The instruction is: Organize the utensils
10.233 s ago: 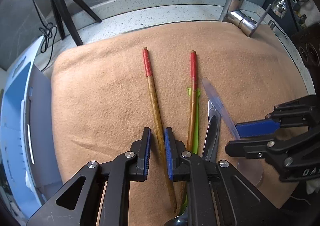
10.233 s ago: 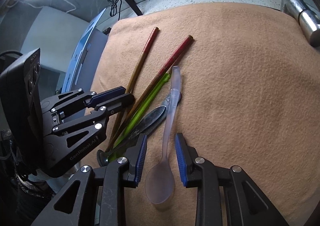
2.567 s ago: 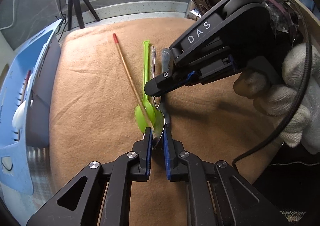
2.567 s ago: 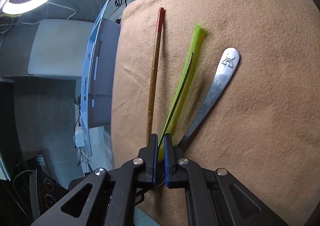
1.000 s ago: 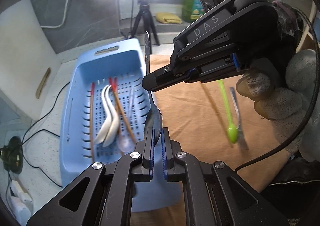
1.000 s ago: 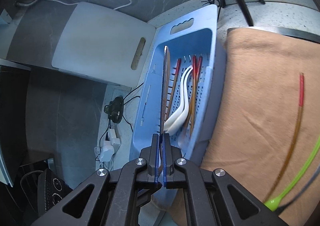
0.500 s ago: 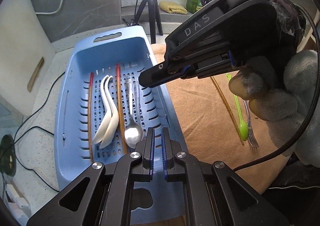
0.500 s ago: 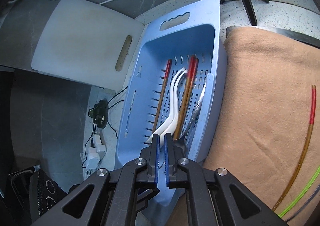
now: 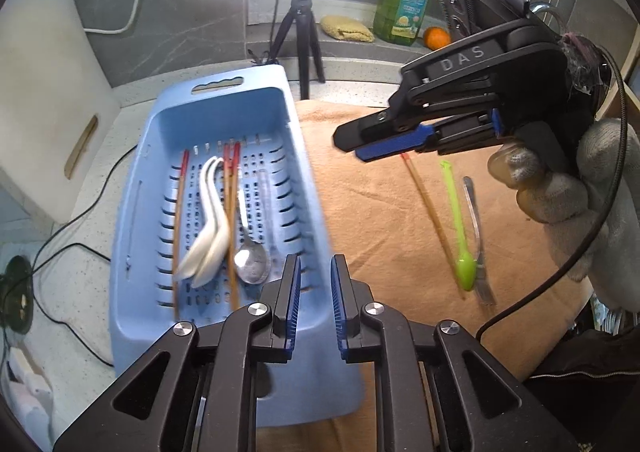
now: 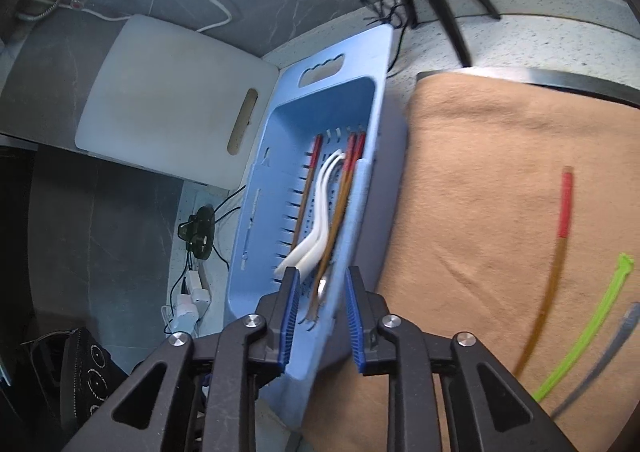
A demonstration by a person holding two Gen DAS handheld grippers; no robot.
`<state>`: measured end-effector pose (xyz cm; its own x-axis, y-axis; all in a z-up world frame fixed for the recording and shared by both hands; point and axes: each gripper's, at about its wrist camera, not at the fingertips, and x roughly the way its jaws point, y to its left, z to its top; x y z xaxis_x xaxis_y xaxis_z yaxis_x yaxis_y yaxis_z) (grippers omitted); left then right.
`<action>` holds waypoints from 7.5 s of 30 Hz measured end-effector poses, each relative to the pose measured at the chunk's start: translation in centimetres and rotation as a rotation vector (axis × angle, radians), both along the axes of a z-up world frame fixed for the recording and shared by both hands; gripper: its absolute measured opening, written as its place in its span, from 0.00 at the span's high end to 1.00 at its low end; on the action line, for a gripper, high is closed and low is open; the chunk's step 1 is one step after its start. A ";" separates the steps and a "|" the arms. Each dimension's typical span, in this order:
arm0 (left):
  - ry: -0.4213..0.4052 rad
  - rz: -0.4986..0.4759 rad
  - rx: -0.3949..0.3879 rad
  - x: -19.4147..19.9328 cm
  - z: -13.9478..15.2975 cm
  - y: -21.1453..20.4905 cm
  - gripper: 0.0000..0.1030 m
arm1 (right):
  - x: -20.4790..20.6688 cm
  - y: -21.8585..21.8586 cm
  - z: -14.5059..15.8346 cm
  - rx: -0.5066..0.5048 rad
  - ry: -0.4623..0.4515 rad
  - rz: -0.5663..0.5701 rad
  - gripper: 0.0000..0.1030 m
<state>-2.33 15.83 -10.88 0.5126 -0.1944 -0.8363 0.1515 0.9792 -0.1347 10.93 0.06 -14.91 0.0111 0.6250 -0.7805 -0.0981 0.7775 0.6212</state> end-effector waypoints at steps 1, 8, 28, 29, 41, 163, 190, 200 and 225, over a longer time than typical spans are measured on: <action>-0.003 0.000 -0.004 -0.2 0.1 -0.5 0.87 | -0.1 -0.8 0.4 -0.008 -0.009 -0.002 0.78; -0.014 -0.019 -0.030 -0.9 0.4 -4.6 0.87 | -0.8 -6.5 2.1 -0.070 -0.091 -0.003 0.74; 0.061 -0.022 -0.070 -0.2 -3.3 -12.6 0.87 | -4.1 -16.6 -1.7 -0.068 0.009 -0.044 0.74; 0.063 -0.016 -0.072 0.4 -3.4 -12.5 0.87 | -4.0 -16.3 -1.7 -0.067 0.002 -0.037 0.74; 0.129 -0.009 -0.036 5.1 -5.5 -13.2 0.87 | -3.6 -13.2 -4.3 -0.111 0.102 -0.002 0.74; 0.028 0.299 -0.119 2.9 -0.9 10.4 0.85 | 0.1 6.5 0.6 -0.102 -0.119 0.048 0.70; -0.012 0.293 -0.086 -1.6 1.7 2.9 0.79 | -5.4 0.5 8.3 -0.219 -0.503 0.123 0.53; -0.017 0.229 -0.079 -2.1 1.7 -3.2 0.60 | -6.2 -4.1 8.1 -0.217 -0.500 0.119 0.45; 0.149 -0.049 -0.070 -1.7 -5.2 -15.7 0.54 | -6.5 -15.2 -4.3 -0.087 0.073 0.025 0.70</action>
<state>-4.07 0.12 -16.06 0.3722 -0.2765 -0.8860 0.1718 0.9586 -0.2269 4.46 -15.15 -19.22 -0.0625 0.5544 -0.8299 -0.0756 0.8265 0.5578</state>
